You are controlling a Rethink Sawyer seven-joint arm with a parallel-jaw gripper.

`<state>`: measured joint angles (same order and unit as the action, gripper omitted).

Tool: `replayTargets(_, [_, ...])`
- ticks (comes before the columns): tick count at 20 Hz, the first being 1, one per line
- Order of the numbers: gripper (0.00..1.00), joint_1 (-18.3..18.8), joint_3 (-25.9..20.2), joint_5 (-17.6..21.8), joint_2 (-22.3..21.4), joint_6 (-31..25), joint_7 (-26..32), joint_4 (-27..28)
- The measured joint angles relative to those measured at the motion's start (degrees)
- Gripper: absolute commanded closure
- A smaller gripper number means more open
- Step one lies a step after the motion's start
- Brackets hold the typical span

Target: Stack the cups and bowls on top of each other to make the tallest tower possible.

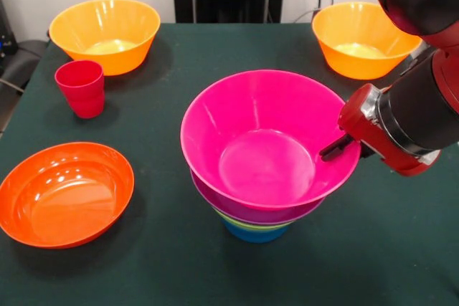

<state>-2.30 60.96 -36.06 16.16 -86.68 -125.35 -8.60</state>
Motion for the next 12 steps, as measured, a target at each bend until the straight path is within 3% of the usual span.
replayTargets(5, [1.00, -0.4, -0.4, 0.0, -0.1, 1.7, 0.0, -0.9])
replayTargets(12, [1.00, -2.6, -2.9, 1.6, -1.8, 8.2, 0.0, -6.6])
